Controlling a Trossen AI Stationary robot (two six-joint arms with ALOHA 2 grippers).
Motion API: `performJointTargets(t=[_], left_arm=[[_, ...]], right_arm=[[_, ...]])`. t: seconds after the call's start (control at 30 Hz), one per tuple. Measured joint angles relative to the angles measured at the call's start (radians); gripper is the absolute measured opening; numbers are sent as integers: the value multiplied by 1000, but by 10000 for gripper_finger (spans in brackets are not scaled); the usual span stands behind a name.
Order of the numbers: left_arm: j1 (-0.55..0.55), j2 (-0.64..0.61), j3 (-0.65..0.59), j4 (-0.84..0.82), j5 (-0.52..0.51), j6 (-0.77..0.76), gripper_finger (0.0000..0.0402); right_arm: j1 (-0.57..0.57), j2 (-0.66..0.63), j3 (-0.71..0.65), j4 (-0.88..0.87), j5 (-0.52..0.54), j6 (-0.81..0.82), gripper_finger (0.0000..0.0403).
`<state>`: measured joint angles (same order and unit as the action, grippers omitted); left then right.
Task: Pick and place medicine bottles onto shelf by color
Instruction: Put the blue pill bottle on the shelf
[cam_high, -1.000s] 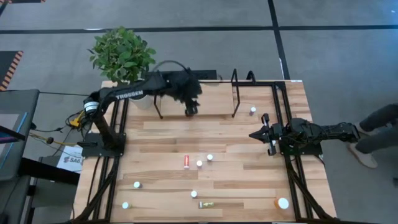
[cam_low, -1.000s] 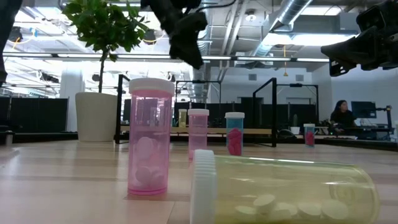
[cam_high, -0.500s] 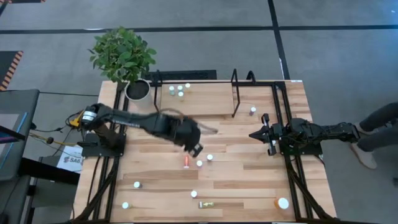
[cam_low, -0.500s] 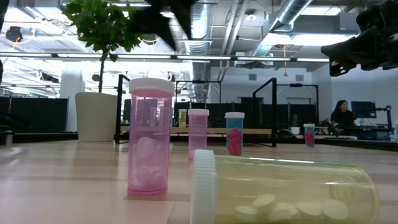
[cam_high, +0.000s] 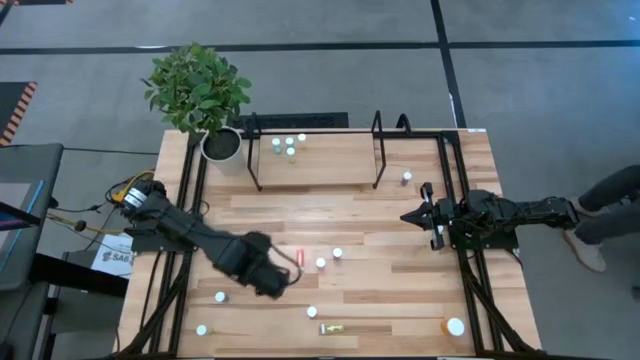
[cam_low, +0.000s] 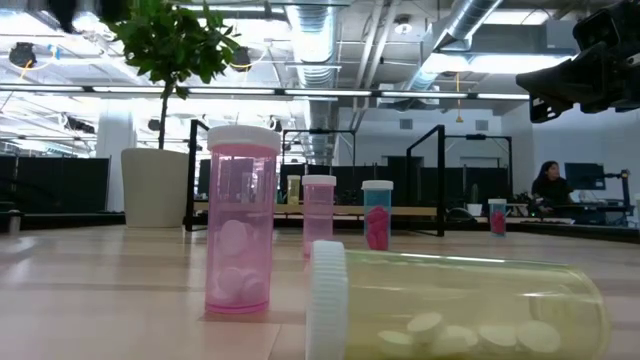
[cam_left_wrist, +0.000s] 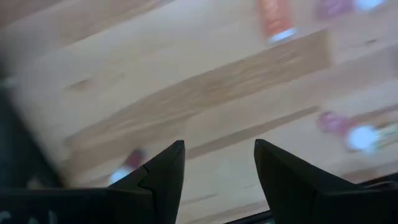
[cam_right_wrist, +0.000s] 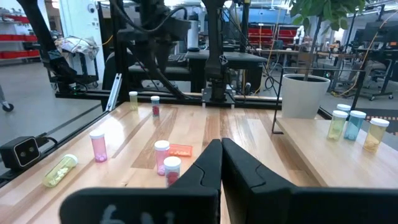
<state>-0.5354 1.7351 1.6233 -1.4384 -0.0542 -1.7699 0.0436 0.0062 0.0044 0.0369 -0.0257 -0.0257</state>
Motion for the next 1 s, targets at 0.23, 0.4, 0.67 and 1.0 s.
performJointTargets(t=[0.23,0.4,0.67,1.0], left_arm=[[-118,0,-83,-69,127,-64,214],[-167,-54,-222,27,183,-78,230],[-227,-239,-548,345,202,-156,231],[-258,-283,-704,540,205,-181,231]], right_arm=[[0,0,0,0,0,0,26],[0,0,0,0,0,0,26],[0,0,0,0,0,0,26],[0,0,0,0,0,0,26]])
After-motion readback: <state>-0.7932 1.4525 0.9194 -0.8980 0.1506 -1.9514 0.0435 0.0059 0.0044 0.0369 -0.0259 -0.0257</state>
